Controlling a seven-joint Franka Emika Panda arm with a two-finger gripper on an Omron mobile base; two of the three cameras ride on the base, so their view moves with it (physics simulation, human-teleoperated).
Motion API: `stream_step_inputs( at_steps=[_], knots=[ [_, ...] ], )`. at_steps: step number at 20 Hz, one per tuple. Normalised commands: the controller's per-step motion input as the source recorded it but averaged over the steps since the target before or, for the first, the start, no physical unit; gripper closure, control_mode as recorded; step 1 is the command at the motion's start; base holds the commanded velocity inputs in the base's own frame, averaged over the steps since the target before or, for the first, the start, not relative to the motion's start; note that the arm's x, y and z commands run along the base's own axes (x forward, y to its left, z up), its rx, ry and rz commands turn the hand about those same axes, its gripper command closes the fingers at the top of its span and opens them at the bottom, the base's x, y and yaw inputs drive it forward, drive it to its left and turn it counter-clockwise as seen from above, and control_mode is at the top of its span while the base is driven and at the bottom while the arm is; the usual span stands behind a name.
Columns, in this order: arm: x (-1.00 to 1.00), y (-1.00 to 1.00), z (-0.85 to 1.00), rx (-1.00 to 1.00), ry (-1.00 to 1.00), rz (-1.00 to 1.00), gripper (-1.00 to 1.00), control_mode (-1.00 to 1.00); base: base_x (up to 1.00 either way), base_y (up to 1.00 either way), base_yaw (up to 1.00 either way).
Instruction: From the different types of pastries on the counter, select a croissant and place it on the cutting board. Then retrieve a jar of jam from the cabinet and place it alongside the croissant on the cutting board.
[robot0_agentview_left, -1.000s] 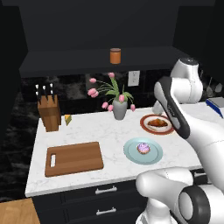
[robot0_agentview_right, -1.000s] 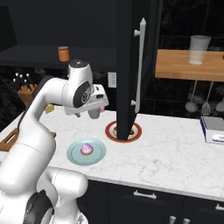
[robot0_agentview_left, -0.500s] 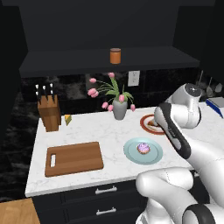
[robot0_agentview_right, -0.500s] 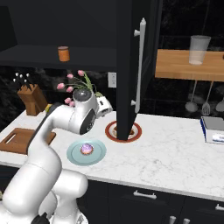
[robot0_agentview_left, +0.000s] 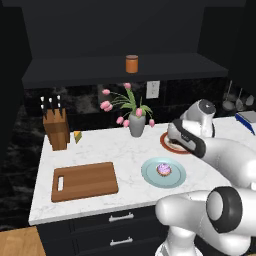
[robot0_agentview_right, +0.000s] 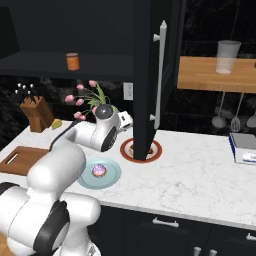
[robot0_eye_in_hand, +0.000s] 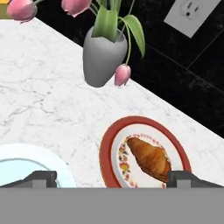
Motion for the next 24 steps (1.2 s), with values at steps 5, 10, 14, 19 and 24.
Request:
stream_step_inputs(
  at_steps=[5,10,14,19,24],
  knots=[
    [0.0,-0.28,-0.37,-0.11,0.0,0.21,-1.0,-1.0,0.0,0.0,0.0],
    [0.39,0.05,-0.54,-0.19,0.0,0.1,-1.0,-1.0,0.0,0.0,0.0],
    [0.67,0.02,-0.07,-0.13,0.06,-0.06,-1.0,-1.0,0.0,0.0,0.0],
    [0.05,-0.21,-0.28,-0.1,0.04,0.01,-1.0,-1.0,0.0,0.0,0.0],
    [0.02,-0.04,-0.13,-0.02,0.06,0.08,-1.0,-1.0,0.0,0.0,0.0]
  ],
)
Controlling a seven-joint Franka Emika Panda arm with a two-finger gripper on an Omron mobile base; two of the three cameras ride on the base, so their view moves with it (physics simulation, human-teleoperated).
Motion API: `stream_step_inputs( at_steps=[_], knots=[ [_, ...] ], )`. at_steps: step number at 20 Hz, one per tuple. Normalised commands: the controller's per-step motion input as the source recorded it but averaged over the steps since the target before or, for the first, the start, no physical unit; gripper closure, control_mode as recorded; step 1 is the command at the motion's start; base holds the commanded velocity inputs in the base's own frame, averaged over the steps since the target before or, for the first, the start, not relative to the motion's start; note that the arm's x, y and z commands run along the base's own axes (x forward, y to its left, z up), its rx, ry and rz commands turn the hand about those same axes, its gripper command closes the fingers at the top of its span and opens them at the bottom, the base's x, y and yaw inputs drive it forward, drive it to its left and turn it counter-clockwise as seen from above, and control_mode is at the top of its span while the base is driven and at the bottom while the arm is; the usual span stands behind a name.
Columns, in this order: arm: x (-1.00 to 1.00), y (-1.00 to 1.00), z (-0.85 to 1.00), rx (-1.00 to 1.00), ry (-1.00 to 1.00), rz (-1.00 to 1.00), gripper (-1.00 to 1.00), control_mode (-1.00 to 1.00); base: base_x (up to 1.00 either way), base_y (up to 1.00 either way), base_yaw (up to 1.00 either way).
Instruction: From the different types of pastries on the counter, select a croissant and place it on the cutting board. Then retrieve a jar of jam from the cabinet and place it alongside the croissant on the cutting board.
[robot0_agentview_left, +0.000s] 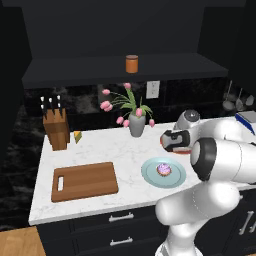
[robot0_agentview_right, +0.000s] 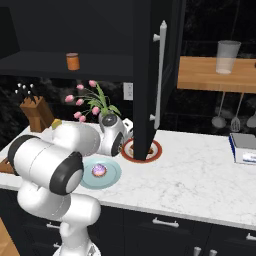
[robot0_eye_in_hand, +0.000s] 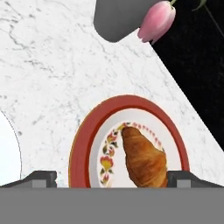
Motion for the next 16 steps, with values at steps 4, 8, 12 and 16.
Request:
stream_step_inputs(
  at_steps=[4,8,12,16],
  knots=[
    [0.17,-0.02,0.32,0.01,0.1,0.0,-1.0,-1.0,0.0,0.0,0.0],
    [0.27,-0.11,0.0,-0.01,0.19,0.0,-1.0,-1.0,0.0,0.0,0.0],
    [0.25,-0.18,-0.04,-0.03,0.22,0.02,-1.0,-1.0,0.0,0.0,0.0],
    [0.08,-0.19,-0.01,-0.04,0.08,0.11,-1.0,-1.0,0.0,0.0,0.0]
  ],
)
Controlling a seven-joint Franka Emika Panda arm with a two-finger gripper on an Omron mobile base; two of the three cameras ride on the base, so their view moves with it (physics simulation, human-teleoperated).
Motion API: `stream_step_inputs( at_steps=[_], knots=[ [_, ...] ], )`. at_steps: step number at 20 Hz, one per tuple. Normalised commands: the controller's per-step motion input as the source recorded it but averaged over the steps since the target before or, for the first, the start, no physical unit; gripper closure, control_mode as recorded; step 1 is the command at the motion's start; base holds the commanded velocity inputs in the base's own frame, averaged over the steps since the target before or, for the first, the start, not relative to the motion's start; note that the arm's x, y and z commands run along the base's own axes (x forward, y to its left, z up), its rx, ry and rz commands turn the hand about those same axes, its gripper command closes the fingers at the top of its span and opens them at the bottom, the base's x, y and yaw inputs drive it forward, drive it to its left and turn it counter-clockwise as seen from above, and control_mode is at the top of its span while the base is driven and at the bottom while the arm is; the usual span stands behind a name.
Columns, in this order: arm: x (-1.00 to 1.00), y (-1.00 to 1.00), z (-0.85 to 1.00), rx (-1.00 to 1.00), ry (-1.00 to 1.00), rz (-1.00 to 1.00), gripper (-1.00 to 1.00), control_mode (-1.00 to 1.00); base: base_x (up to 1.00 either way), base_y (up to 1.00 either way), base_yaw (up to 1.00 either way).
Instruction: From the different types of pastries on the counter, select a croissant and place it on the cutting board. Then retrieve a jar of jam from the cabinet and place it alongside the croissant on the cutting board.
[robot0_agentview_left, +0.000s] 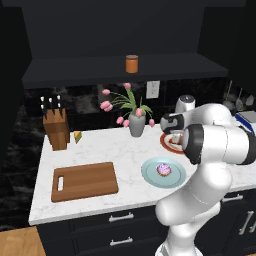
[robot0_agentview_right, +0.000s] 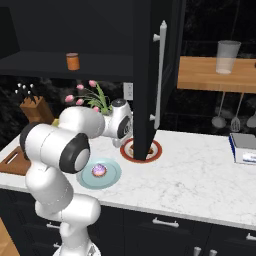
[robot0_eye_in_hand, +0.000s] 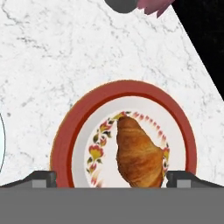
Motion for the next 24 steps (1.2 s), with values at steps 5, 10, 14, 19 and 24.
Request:
stream_step_inputs(
  at_steps=[5,10,14,19,24],
  knots=[
    [0.05,-0.18,-0.27,-0.05,0.0,0.12,-1.0,-1.0,0.0,0.0,0.0],
    [0.16,0.0,-0.25,-0.05,0.0,0.04,-1.0,-1.0,0.0,0.0,0.0],
    [0.08,-0.09,-0.01,0.0,0.0,0.0,-1.0,-1.0,0.0,0.0,0.0],
    [0.0,-0.16,-0.14,0.0,0.0,0.0,-1.0,-1.0,0.0,0.0,0.0],
    [0.0,-0.02,-0.21,0.0,0.0,0.0,-1.0,-1.0,0.0,0.0,0.0]
  ],
)
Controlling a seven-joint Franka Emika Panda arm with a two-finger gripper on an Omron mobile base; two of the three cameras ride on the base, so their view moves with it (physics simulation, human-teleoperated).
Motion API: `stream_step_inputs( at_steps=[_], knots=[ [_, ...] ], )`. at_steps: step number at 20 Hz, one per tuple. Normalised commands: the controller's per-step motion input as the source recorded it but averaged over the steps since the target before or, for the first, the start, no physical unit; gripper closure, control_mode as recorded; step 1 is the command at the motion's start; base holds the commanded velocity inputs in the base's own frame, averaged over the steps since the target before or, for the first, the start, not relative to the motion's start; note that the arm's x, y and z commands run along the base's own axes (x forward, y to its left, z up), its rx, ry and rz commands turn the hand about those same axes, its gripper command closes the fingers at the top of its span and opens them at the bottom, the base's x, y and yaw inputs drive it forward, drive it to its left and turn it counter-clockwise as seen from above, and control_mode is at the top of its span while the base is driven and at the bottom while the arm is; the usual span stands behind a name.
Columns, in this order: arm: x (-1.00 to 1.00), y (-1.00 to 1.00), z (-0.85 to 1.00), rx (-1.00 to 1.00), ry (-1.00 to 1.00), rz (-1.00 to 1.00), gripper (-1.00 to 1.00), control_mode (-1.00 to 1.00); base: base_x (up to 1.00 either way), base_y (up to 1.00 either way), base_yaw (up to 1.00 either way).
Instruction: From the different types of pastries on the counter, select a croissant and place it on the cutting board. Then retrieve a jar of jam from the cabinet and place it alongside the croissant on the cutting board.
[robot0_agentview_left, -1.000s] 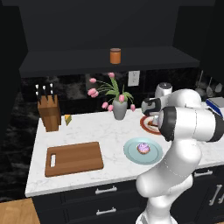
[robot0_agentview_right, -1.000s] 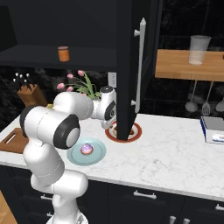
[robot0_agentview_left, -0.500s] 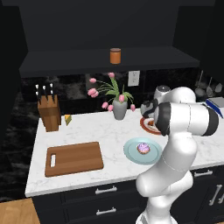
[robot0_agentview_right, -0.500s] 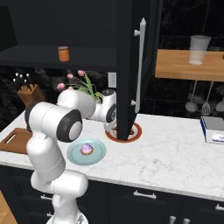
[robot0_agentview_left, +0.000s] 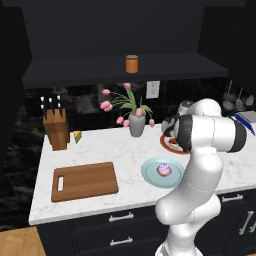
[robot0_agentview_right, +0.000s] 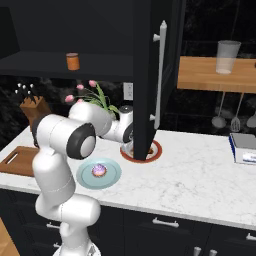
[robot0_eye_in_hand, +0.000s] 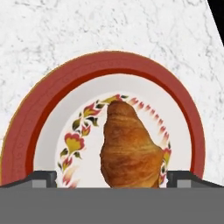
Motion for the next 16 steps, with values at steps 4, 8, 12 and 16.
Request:
stream_step_inputs(
  at_steps=[4,8,12,16],
  knots=[
    [0.01,0.0,-0.26,0.0,0.0,0.0,-1.0,-1.0,0.0,0.0,0.0],
    [0.1,-0.08,-0.15,0.0,0.0,0.0,-1.0,-1.0,0.0,0.0,0.0],
    [0.0,-0.18,-0.07,0.0,0.0,0.0,-1.0,-1.0,0.0,0.0,0.0],
    [0.0,-0.19,-0.18,0.0,0.0,0.0,-1.0,-1.0,0.0,0.0,0.0]
  ],
)
